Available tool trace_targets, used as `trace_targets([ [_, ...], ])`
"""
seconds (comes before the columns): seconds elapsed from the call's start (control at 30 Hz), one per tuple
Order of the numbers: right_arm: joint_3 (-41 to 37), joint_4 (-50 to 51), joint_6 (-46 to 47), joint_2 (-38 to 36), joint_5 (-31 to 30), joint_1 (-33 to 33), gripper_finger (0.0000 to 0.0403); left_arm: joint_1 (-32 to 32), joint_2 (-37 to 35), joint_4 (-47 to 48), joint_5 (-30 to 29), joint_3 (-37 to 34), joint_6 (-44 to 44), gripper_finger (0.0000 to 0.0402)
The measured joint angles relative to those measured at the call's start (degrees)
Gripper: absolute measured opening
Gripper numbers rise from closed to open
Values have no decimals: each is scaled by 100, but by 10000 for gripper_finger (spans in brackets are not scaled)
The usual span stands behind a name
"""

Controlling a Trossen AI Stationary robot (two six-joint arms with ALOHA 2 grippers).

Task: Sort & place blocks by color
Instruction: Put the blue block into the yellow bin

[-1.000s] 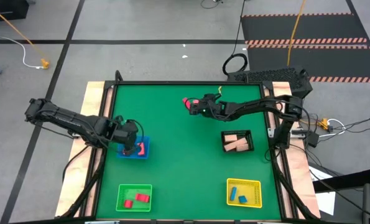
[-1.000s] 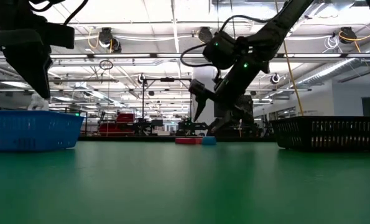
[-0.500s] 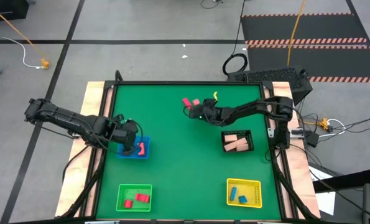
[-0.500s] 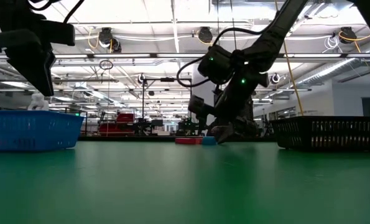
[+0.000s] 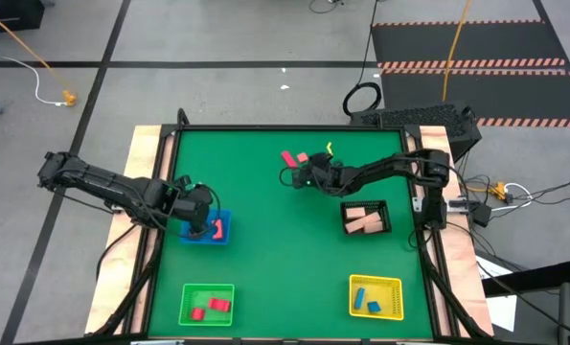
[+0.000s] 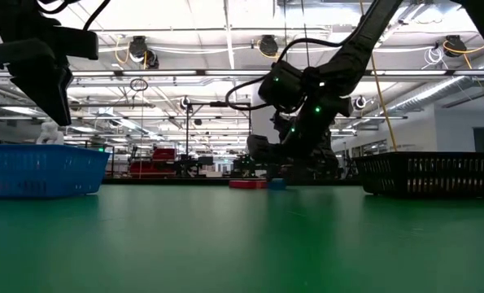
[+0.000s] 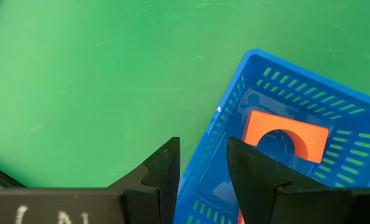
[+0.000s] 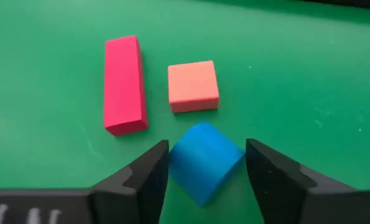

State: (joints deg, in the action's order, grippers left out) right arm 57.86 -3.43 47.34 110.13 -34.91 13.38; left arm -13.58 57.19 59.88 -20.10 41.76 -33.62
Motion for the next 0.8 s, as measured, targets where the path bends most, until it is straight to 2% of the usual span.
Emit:
trace_targets([
  [0.17, 0, -19, 366, -9, 1, 5, 166, 0, 0, 0, 0, 0, -16, 131],
  [0.23, 0, -31, 193, -9, 13, 5, 165, 0, 0, 0, 0, 0, -15, 132],
  [0.37, 7, -63, -990, -13, 102, 5, 164, 0, 0, 0, 0, 0, -9, 132],
  [0.53, 11, -316, -2543, -17, 655, 5, 164, 0, 0, 0, 0, 0, -83, 132],
  [0.6, 11, -374, -2956, -15, 685, -12, 164, 0, 0, 2, 0, 0, -104, 131],
  [0.67, 9, -395, -2761, -28, 563, -35, 164, 0, 0, 2, 0, 0, -120, 132],
  [0.8, -10, -271, -1512, -213, 273, -37, 164, 0, 1, 4, 2, 0, -155, 132],
])
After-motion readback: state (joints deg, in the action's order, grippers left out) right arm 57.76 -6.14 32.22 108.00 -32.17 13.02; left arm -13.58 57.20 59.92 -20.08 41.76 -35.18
